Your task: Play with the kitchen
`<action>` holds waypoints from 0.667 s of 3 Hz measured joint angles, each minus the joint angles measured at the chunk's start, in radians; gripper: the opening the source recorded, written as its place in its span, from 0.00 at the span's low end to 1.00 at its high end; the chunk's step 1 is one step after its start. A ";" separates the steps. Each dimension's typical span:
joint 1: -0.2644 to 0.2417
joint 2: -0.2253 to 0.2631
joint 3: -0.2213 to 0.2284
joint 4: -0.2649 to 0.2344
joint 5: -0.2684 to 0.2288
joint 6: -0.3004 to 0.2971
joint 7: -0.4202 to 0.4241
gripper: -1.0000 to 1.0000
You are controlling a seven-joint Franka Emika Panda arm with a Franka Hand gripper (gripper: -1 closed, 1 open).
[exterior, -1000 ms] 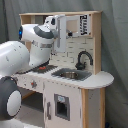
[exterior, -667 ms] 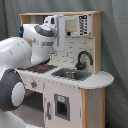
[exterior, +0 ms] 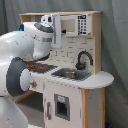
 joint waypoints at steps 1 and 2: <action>0.000 0.073 0.038 0.062 0.001 0.004 0.003 0.00; 0.000 0.148 0.064 0.137 0.001 0.004 0.002 0.00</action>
